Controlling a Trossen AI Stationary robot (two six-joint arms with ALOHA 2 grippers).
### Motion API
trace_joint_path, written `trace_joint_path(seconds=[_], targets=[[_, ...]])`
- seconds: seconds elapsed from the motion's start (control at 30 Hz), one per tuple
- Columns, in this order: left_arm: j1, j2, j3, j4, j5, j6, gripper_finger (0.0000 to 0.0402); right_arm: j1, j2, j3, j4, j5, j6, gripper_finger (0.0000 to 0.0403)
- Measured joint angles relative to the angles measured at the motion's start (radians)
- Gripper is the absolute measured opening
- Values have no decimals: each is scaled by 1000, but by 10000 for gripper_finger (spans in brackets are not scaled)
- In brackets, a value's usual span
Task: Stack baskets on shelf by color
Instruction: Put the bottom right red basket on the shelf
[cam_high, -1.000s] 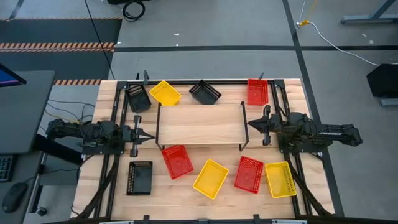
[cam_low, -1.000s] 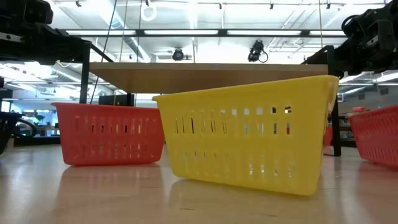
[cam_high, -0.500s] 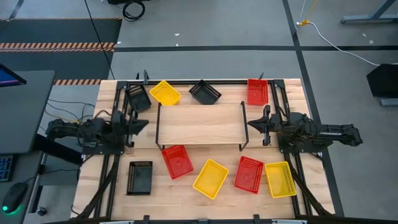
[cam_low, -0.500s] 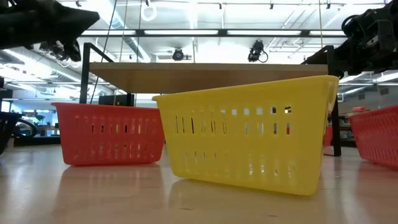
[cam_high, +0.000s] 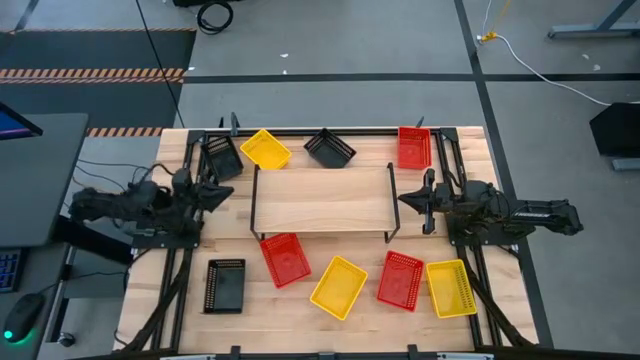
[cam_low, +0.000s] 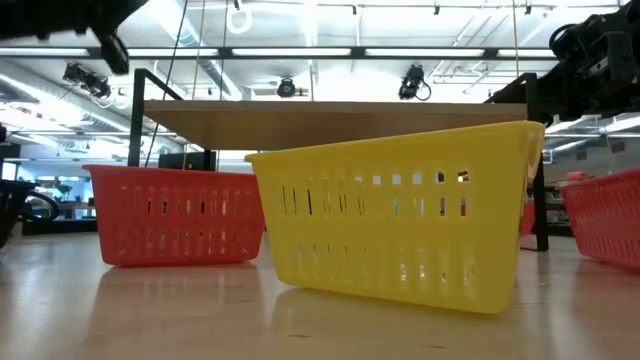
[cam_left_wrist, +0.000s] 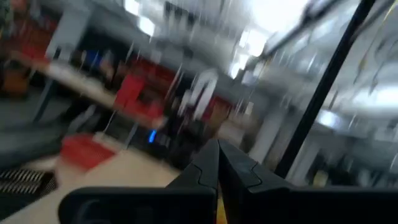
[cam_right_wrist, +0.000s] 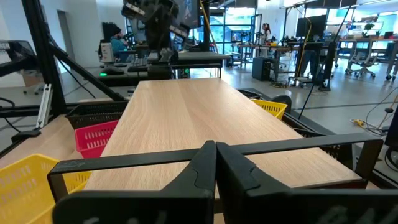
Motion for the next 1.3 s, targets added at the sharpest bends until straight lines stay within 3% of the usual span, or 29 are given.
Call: trace_joint_path(seconds=[0.37, 0.6, 0.8, 0.97, 1.13, 1.2, 1.3], targets=[[0, 603, 733, -666, 3, 26, 7, 0, 0, 0, 0, 0, 0, 14], [-2, 869, 1034, -673, 4, 25, 7, 0, 0, 0, 0, 0, 0, 14], [-2, 983, 1179, -597, 4, -16, 7, -2, 0, 0, 24, 6, 4, 14], [-2, 1017, 1225, -576, 12, -75, 7, -1, 4, 0, 54, -19, 112, 14], [-2, 1019, 1228, -581, 11, -125, 7, -12, 18, 0, 324, 37, 157, 14], [-2, 1019, 1228, -579, 11, -149, 7, -13, 33, 27, 427, 43, 139, 14], [-2, 1019, 1228, -573, 11, -158, 7, -13, 93, 175, 411, 43, 99, 14]])
